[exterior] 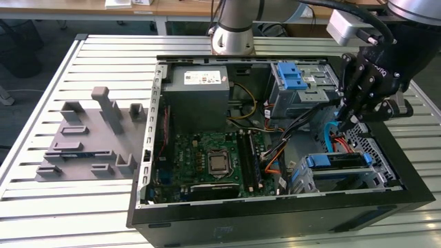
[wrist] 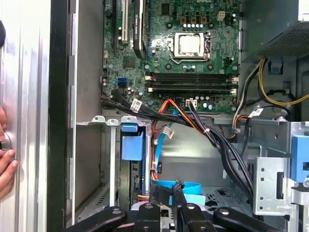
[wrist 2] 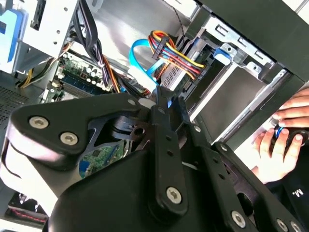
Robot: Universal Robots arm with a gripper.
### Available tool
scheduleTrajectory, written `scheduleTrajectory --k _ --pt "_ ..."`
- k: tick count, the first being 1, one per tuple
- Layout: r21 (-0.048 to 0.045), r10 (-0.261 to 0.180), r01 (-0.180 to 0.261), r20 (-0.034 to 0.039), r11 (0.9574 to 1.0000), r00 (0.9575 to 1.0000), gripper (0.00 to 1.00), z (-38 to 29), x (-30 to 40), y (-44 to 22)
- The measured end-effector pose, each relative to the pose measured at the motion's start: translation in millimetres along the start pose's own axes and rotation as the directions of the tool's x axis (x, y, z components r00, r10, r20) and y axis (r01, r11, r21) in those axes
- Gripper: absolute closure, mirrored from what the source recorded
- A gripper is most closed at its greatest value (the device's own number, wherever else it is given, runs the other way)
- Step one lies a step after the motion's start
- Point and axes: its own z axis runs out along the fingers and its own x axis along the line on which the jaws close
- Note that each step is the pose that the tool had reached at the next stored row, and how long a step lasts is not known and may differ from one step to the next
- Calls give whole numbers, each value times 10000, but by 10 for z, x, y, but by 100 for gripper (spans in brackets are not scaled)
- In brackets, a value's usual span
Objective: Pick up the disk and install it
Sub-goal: 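Insert the second disk wire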
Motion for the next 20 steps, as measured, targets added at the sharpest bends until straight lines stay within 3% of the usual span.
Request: scheduleTrajectory --k 5,9,15,20 --pt "-2 0 0 -144 10000 9999 75 -3 -52 -1" --pt "-6 0 -1 -389 10000 9992 75 24 -58 -1" --pt "-10 1 -1 -634 10000 9980 75 96 -63 -1" --pt "-12 0 -1 -764 10000 9971 77 149 -66 -1"
